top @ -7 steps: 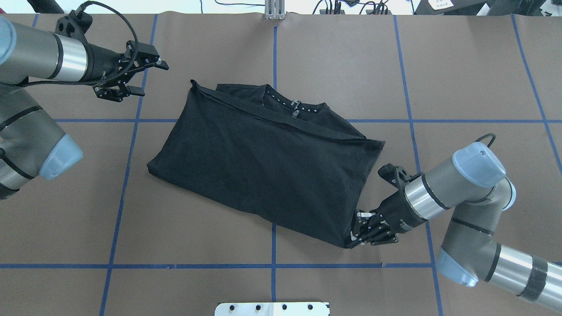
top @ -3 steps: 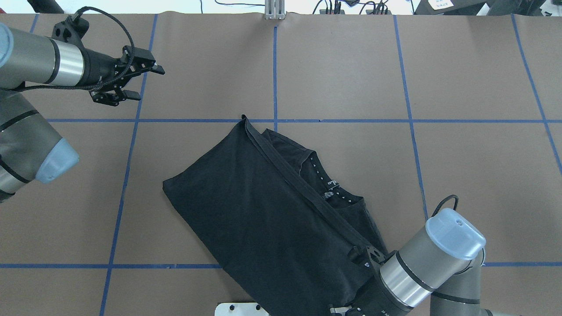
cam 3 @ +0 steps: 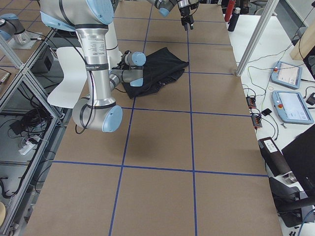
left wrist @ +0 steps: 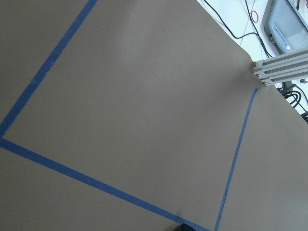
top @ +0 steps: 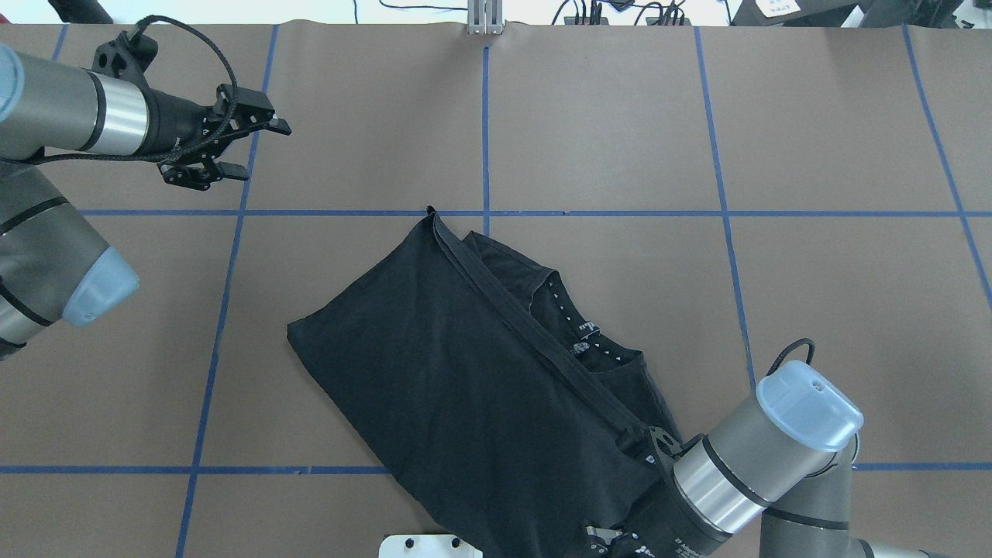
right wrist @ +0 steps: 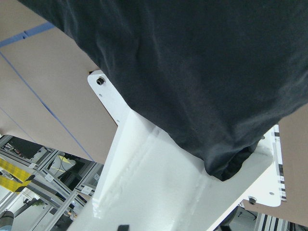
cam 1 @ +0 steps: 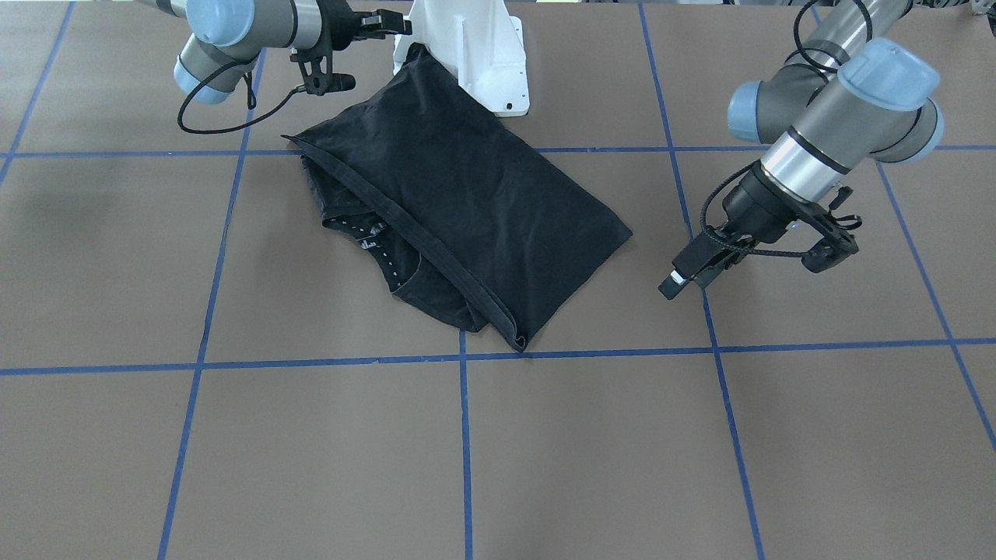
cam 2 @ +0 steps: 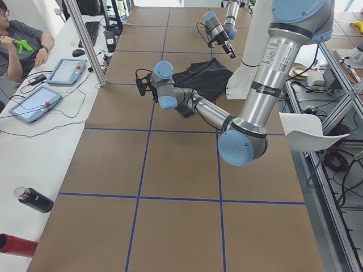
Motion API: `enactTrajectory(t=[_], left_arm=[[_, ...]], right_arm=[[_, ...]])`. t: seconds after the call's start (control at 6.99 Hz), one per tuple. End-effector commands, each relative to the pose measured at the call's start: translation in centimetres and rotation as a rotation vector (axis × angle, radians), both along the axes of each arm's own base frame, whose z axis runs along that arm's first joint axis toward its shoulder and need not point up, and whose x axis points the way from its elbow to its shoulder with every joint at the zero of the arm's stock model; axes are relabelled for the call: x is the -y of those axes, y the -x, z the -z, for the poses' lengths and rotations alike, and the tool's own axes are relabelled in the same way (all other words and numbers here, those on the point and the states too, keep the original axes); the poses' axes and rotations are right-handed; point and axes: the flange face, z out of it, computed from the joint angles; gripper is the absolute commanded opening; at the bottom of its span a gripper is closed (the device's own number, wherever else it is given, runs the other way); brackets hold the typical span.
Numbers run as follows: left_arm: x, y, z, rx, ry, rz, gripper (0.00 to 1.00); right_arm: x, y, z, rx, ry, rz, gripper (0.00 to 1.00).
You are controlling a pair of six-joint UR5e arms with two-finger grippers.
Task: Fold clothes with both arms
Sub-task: 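Move the left gripper to the nearest shirt edge while the right holds the other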
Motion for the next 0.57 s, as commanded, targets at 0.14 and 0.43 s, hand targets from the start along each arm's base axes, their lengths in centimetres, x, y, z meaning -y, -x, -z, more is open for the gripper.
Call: enactTrajectory(t=[0.14,0.43], left_arm=[[-8.5,-3.1,-4.8,-0.014,0.028,-0.123,0.99],[-13.7,-9.2,-5.7,-0.027,0.094,-0.128,0.99]], right_arm=[[7.3,-2.5,-1.5,0.011,-0.079,-0.17,1.0],[10.4,-3.1,-2.8,-0.018,-0.073,-0.287,1.0]])
